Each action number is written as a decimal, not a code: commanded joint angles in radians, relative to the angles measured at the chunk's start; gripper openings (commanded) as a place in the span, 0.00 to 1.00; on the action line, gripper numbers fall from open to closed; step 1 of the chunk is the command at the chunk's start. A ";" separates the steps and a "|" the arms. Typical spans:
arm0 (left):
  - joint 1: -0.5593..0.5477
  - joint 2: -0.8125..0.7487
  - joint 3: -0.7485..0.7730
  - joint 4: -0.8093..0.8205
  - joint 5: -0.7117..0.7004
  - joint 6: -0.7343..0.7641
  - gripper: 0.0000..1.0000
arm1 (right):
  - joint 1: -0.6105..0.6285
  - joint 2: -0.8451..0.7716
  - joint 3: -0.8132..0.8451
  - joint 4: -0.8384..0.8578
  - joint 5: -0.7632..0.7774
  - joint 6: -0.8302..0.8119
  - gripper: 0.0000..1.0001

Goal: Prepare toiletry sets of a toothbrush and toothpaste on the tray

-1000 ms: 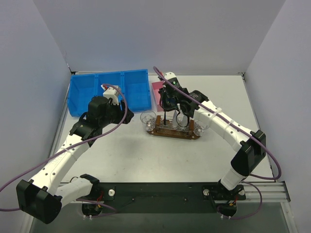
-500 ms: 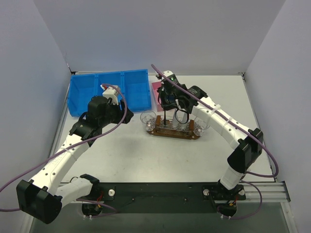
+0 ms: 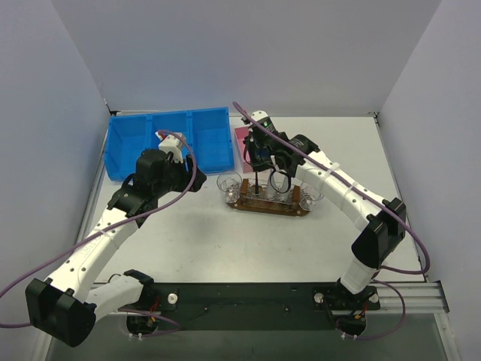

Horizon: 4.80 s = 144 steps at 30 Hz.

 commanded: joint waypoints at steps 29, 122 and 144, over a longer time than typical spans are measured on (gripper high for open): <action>0.012 -0.022 0.003 0.035 0.000 0.000 0.64 | 0.011 -0.022 -0.059 0.103 0.023 0.038 0.00; 0.020 -0.034 -0.011 0.046 0.008 -0.002 0.64 | 0.017 -0.062 -0.128 0.123 0.161 0.115 0.00; 0.021 -0.039 -0.011 0.047 0.009 -0.003 0.64 | 0.017 -0.073 -0.062 0.105 0.184 0.115 0.50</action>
